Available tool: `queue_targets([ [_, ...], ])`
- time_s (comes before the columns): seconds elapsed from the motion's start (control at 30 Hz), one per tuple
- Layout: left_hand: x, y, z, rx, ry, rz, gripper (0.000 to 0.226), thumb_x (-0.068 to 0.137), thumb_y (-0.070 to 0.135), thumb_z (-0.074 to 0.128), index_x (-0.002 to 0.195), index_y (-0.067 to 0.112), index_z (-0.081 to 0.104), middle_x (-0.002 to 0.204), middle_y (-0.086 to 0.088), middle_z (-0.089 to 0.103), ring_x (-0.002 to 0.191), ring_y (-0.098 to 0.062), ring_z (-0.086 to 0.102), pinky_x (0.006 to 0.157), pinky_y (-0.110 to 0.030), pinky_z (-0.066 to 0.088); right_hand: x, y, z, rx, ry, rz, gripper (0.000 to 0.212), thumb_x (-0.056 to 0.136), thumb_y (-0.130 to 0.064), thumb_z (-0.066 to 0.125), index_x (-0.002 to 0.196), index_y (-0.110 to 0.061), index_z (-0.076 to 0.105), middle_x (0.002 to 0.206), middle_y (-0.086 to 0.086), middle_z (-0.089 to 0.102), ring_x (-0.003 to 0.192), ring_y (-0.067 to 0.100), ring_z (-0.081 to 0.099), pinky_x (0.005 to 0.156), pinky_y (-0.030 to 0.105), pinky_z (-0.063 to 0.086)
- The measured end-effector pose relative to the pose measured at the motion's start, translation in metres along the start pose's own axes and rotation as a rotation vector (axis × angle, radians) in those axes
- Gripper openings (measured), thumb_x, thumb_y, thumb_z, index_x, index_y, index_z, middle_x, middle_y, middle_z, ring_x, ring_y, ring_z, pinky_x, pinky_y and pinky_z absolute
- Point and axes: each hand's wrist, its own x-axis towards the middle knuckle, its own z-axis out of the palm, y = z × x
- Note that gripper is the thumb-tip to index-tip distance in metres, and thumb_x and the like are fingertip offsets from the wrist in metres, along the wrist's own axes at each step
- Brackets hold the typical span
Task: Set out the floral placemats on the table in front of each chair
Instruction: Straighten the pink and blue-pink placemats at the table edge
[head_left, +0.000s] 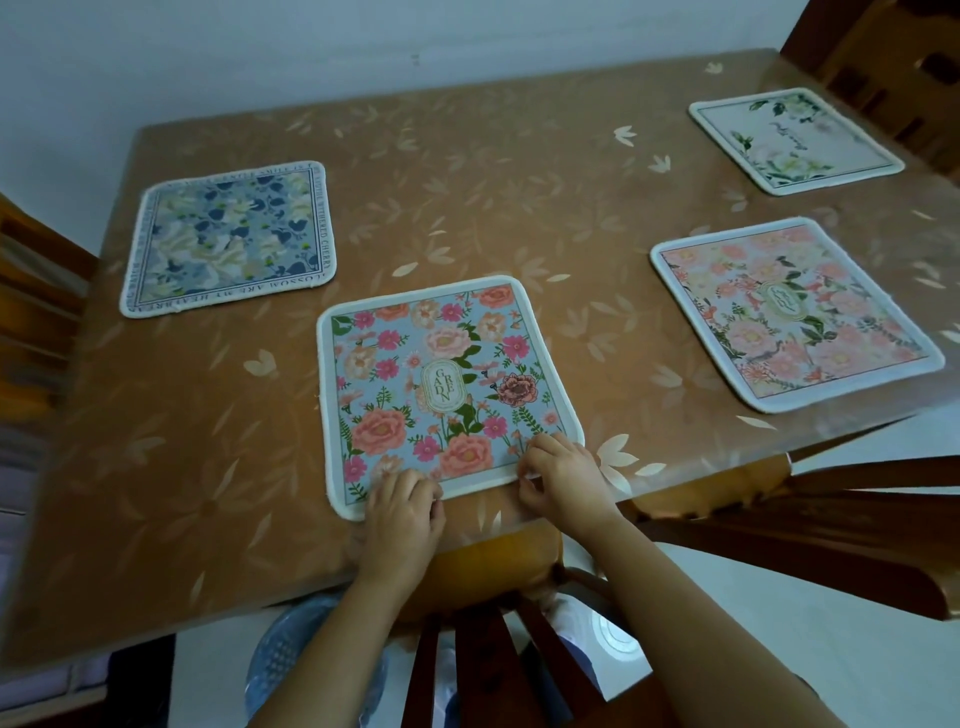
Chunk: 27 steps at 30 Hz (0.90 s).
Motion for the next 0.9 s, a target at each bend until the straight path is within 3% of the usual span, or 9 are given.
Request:
queue_targets([
  [0.13,0.006,0.002,-0.001,-0.010,-0.038,-0.056,0.016,0.065,-0.005,0.072,0.065,0.004,0.059,0.067,-0.011,0.060,0.076,-0.034,0.061,0.095,-0.059,0.043,-0.001,-0.001,0.000,0.004,-0.004,0.015,0.013,0.079,-0.018,0.059,0.086,-0.008,0.062,0.100,0.009,0.062,0.098,0.026,0.053,0.082,0.039,0.044],
  [0.53,0.021,0.024,0.008,-0.029,-0.055,0.028,0.015,0.065,-0.003,0.071,0.066,0.004,0.058,0.069,-0.011,0.059,0.073,-0.032,0.060,0.085,-0.052,0.047,-0.011,0.019,-0.013,0.044,0.078,0.078,0.008,0.079,-0.011,0.062,0.083,-0.004,0.061,0.097,0.014,0.061,0.095,0.031,0.054,0.076,0.045,0.050],
  [0.67,0.017,0.023,0.007,-0.008,-0.035,0.045,0.016,0.066,-0.003,0.072,0.070,0.006,0.059,0.071,-0.010,0.061,0.078,-0.033,0.062,0.091,-0.054,0.047,-0.013,0.019,-0.012,0.033,0.075,0.081,0.009,0.081,-0.013,0.060,0.086,-0.006,0.061,0.100,0.012,0.059,0.099,0.029,0.052,0.080,0.046,0.048],
  [0.9,0.009,0.012,-0.001,0.038,-0.046,0.014,0.021,0.060,-0.002,0.077,0.069,0.007,0.061,0.075,-0.011,0.065,0.093,-0.039,0.065,0.069,-0.049,0.054,-0.013,0.018,-0.011,-0.004,0.061,0.075,0.011,0.084,-0.014,0.058,0.089,-0.005,0.061,0.102,0.013,0.059,0.100,0.029,0.051,0.084,0.043,0.047],
])
